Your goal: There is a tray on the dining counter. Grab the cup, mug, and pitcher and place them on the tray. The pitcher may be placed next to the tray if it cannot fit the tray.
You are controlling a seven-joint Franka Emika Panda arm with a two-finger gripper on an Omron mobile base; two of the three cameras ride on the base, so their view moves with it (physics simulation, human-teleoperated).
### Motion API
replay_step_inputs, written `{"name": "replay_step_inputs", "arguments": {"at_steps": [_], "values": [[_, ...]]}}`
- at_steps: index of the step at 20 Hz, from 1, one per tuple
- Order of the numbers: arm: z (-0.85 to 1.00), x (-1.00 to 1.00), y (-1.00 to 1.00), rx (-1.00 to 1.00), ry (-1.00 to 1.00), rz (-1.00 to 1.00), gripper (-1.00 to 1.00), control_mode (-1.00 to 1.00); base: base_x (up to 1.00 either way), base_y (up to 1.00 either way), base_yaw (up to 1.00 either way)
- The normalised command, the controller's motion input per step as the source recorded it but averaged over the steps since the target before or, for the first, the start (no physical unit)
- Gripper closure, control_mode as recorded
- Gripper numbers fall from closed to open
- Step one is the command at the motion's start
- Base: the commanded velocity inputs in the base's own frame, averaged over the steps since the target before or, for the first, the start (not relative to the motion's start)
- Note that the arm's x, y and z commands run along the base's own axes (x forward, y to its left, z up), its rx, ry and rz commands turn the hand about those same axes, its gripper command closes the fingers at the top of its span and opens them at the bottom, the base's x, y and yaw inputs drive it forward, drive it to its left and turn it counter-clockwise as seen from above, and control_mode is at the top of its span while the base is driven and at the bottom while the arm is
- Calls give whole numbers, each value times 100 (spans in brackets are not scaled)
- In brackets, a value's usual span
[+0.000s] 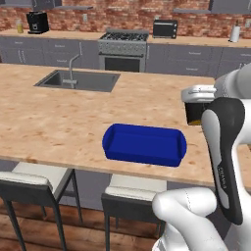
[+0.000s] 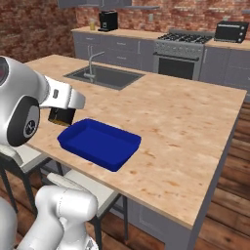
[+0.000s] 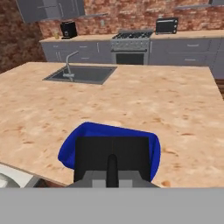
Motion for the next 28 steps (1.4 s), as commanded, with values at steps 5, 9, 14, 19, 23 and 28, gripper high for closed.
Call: {"name": "replay_step_inputs", "arguments": {"at_steps": [5, 9, 14, 19, 23, 28], "values": [[-1, 0, 0, 0, 0, 0, 100, -100, 0, 0, 0], [-33, 12, 0, 0, -18, 12, 100, -100, 0, 0, 0], [-36, 20, 1, 0, -21, 33, 100, -100, 0, 0, 0], [-23, 21, 3, 0, -7, 33, 100, -100, 0, 0, 0], [-5, 28, 14, 0, 0, 16, 100, -100, 0, 0, 0], [-20, 34, 18, 0, 0, 1, 100, -100, 0, 0, 0]]}}
